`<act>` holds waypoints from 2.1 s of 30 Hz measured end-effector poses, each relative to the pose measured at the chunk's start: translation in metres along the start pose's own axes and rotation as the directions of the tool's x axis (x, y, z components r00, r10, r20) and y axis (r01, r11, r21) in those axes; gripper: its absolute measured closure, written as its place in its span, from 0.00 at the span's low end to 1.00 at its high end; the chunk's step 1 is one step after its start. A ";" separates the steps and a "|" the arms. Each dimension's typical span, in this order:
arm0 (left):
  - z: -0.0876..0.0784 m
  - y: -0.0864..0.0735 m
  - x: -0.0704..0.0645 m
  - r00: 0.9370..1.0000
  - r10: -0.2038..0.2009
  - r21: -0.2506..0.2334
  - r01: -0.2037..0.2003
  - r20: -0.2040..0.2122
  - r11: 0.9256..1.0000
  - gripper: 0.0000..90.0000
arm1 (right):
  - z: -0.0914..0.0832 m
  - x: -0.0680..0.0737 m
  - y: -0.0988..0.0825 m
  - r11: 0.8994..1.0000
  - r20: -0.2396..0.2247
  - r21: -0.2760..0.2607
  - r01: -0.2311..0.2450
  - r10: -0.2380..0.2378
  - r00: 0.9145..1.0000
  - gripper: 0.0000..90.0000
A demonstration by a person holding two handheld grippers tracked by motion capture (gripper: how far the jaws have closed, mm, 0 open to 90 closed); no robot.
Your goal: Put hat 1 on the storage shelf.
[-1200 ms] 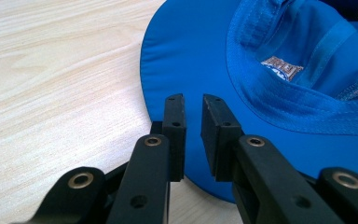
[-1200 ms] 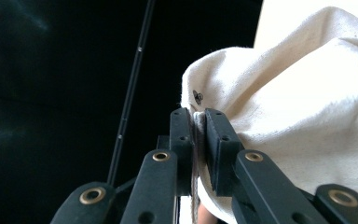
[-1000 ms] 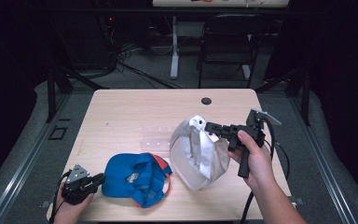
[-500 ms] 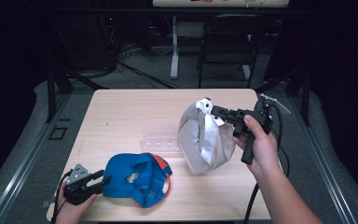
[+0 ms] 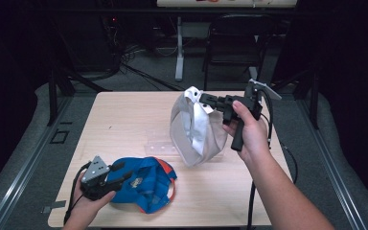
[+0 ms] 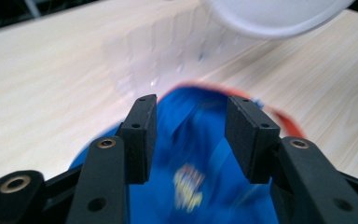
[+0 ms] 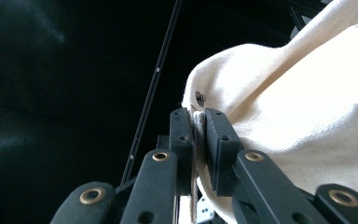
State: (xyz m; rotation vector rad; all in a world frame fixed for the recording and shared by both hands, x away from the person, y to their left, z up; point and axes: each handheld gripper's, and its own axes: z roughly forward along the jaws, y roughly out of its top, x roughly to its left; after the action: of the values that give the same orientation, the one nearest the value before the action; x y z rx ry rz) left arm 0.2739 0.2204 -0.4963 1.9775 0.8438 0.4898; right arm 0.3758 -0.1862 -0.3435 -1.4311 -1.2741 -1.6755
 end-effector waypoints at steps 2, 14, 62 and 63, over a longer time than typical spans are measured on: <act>0.004 0.006 -0.004 1.000 0.010 -0.006 -0.010 0.002 1.000 0.60 | 0.004 0.001 0.001 1.000 0.000 -0.001 0.000 0.000 1.000 0.92; 0.055 0.056 -0.053 0.991 0.125 0.008 -0.126 0.037 0.992 0.55 | 0.043 0.003 0.010 1.000 0.007 0.023 -0.013 0.013 1.000 0.91; 0.088 0.062 0.007 0.987 0.081 0.018 -0.084 0.139 0.996 0.95 | 0.075 -0.007 0.016 1.000 0.063 0.013 -0.017 0.016 0.998 0.91; 0.088 0.062 0.007 0.987 0.081 0.018 -0.084 0.139 0.996 0.94 | 0.075 -0.007 0.016 1.000 0.063 0.013 -0.017 0.016 0.998 0.91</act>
State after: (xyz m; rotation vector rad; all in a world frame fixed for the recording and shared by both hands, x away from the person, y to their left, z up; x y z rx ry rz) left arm 0.3563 0.1513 -0.4883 2.0491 0.6866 0.3863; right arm 0.4212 -0.1241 -0.3488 -1.4934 -1.3013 -1.6199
